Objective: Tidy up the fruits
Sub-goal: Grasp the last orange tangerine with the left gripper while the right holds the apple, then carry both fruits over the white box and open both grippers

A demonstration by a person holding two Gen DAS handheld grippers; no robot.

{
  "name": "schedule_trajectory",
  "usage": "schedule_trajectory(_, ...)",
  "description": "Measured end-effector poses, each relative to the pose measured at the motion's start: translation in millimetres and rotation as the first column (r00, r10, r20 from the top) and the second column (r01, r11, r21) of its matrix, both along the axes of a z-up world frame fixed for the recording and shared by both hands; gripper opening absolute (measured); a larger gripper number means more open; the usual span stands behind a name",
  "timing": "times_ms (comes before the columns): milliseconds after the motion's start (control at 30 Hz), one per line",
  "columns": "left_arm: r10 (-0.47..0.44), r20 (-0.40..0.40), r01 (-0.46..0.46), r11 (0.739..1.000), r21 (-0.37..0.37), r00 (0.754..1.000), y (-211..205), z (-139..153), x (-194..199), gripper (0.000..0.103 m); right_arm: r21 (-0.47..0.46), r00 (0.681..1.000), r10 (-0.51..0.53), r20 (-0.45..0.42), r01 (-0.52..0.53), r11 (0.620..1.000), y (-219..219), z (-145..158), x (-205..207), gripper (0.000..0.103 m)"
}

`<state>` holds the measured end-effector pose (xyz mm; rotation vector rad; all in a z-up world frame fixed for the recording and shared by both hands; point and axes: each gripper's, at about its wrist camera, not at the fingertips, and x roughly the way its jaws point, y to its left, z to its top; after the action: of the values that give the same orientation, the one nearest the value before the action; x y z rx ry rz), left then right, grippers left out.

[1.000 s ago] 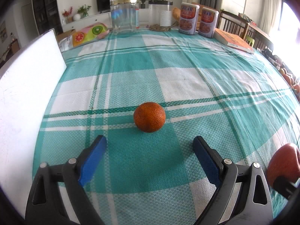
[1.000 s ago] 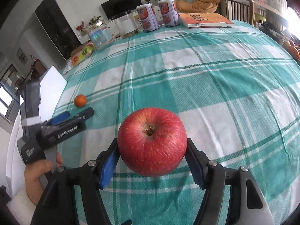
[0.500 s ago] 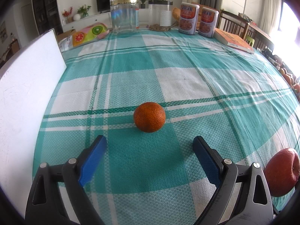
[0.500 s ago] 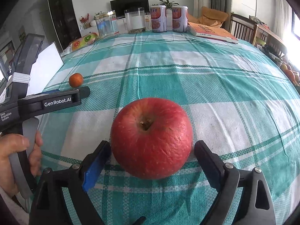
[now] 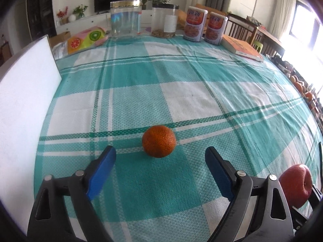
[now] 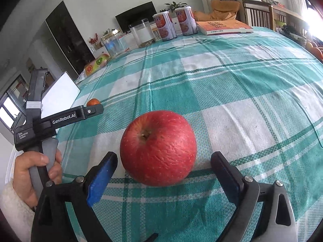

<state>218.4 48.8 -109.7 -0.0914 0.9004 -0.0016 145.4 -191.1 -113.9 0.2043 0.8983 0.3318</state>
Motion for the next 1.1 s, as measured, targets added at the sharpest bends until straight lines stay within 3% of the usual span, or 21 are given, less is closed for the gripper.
schedule_trajectory(33,-0.009,-0.006,0.009,1.000,0.008,1.000,-2,-1,4,0.034,0.011,1.000,-0.005,0.006,0.005,1.000,-2,2,-1,0.093)
schedule_trajectory(133,-0.006,-0.004,0.006,0.999,0.043,1.000,-5,0,6,0.031,0.029,0.999,0.007,0.031,-0.008,1.000,-2,7,-4,0.093)
schedule_trajectory(233,-0.005,-0.003,0.005,0.999,0.034,1.000,-7,3,-9,0.030,-0.020,0.998,0.026,0.050,-0.025,0.999,7,9,0,0.092)
schedule_trajectory(267,-0.007,-0.006,0.007,1.000,0.015,1.000,-9,5,-16,0.030,-0.052,0.999,0.025,0.045,-0.022,0.998,10,7,2,0.089)
schedule_trajectory(300,-0.011,-0.016,0.011,1.000,-0.014,1.000,-9,7,-24,0.030,-0.071,0.999,0.029,0.029,-0.027,0.997,12,5,4,0.069)
schedule_trajectory(400,-0.039,-0.053,0.032,0.991,-0.126,0.998,-10,17,-56,0.030,-0.070,1.000,-0.002,0.015,0.003,0.998,9,7,0,0.068)
schedule_trajectory(567,-0.160,-0.020,0.146,0.938,-0.314,0.987,-7,68,-134,0.030,0.103,0.999,0.046,-0.027,-0.043,0.994,9,28,-21,0.068)
schedule_trajectory(700,-0.174,0.051,0.181,0.906,-0.382,0.983,22,119,-190,0.030,0.234,0.982,0.183,-0.035,-0.170,0.957,49,64,-35,0.068)
schedule_trajectory(833,-0.046,0.106,0.085,0.914,-0.396,0.993,83,158,-225,0.030,0.321,0.943,0.333,-0.009,-0.312,0.894,111,101,-42,0.068)
schedule_trajectory(900,0.046,0.124,0.002,0.931,-0.364,0.991,119,169,-233,0.030,0.338,0.917,0.400,-0.002,-0.376,0.863,146,117,-40,0.068)
schedule_trajectory(1000,0.181,0.084,-0.148,0.941,-0.304,0.980,173,158,-227,0.031,0.312,0.867,0.498,0.002,-0.474,0.824,205,137,-37,0.068)
schedule_trajectory(1100,0.295,-0.007,-0.289,0.928,-0.234,0.955,215,125,-214,0.031,0.232,0.806,0.592,-0.006,-0.574,0.785,265,145,-43,0.068)
